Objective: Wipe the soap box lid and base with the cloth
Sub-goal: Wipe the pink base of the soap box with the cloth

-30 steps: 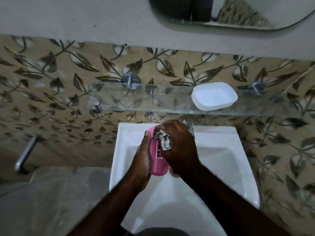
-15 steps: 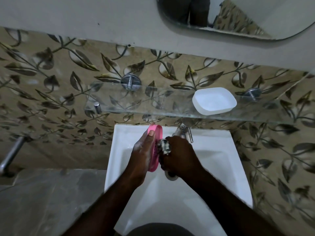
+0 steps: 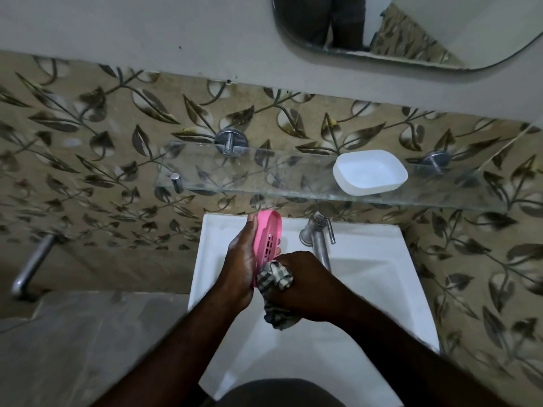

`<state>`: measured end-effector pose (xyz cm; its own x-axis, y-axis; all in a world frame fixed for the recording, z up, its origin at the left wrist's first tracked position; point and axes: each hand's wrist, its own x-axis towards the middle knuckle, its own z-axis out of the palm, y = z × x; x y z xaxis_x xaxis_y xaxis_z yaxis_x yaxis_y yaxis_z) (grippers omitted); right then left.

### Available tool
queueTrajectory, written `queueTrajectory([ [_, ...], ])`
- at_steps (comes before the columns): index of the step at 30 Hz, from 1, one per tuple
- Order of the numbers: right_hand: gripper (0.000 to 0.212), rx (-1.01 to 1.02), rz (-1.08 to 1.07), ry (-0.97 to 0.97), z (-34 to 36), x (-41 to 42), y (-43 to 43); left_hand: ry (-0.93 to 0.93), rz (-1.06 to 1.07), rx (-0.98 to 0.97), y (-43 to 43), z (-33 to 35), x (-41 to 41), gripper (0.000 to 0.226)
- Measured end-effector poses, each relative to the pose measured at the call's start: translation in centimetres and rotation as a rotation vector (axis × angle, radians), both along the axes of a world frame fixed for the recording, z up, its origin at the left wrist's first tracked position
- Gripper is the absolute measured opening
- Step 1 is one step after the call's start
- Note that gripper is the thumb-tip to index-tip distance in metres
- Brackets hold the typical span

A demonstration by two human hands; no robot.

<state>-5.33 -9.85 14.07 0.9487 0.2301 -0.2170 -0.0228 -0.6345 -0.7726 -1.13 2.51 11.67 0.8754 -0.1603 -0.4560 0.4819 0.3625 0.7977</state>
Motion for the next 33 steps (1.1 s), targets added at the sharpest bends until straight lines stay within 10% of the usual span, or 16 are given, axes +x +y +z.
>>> queueTrajectory([
  [20,0.013,0.746,-0.515,-0.027,2.4,2.6,-1.7,-0.118,-0.138,-0.021,-1.3,1.7,-0.1,0.056],
  [26,0.009,0.362,-0.621,-0.446,0.8,4.0,-2.8,-0.133,-0.096,-0.014,-1.4,1.6,-0.9,0.054],
  [33,0.012,0.209,-0.630,-0.327,-0.2,1.4,-1.5,-0.201,-0.036,0.004,-1.7,1.5,-0.7,0.046],
])
